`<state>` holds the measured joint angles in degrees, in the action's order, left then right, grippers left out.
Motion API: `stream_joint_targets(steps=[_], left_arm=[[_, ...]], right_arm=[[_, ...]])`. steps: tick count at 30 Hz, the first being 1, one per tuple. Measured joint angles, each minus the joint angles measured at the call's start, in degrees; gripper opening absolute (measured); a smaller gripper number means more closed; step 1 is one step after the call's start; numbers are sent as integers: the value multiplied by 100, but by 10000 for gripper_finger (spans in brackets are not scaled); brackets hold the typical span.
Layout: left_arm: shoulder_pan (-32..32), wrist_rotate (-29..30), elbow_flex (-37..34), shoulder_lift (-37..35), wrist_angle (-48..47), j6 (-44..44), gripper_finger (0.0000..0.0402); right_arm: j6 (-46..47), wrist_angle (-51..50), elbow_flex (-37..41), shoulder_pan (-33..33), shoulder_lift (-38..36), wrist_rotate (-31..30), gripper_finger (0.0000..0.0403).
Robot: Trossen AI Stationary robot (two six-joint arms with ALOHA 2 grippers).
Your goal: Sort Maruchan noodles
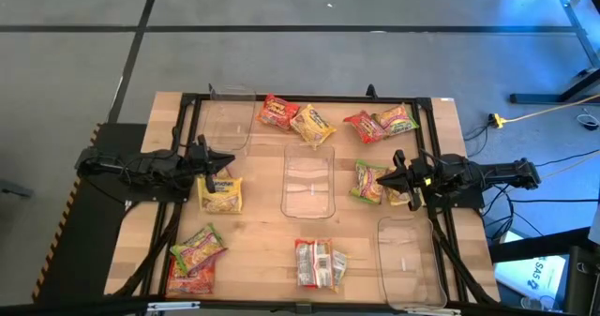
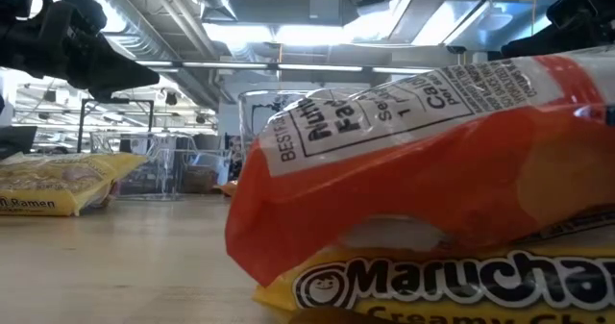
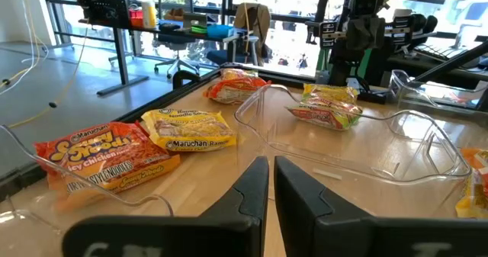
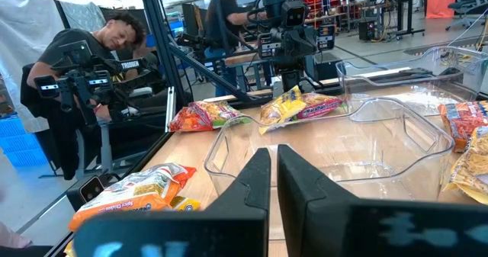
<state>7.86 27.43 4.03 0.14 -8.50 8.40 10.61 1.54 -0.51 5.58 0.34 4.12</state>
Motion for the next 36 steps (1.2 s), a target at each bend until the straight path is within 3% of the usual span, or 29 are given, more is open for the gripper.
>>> stream_joint_targets(steps=[20,30,36], left_arm=[[-2,-20,-13,2,196,14,18],[-2,-429,-13,11,1381,354,18],[2,-746,-7,541,2404,625,18]], right_arm=[[0,3,0,1,1,-4,3],[1,72,8,1,2,-49,3],[145,129,9,0,2,-71,3]])
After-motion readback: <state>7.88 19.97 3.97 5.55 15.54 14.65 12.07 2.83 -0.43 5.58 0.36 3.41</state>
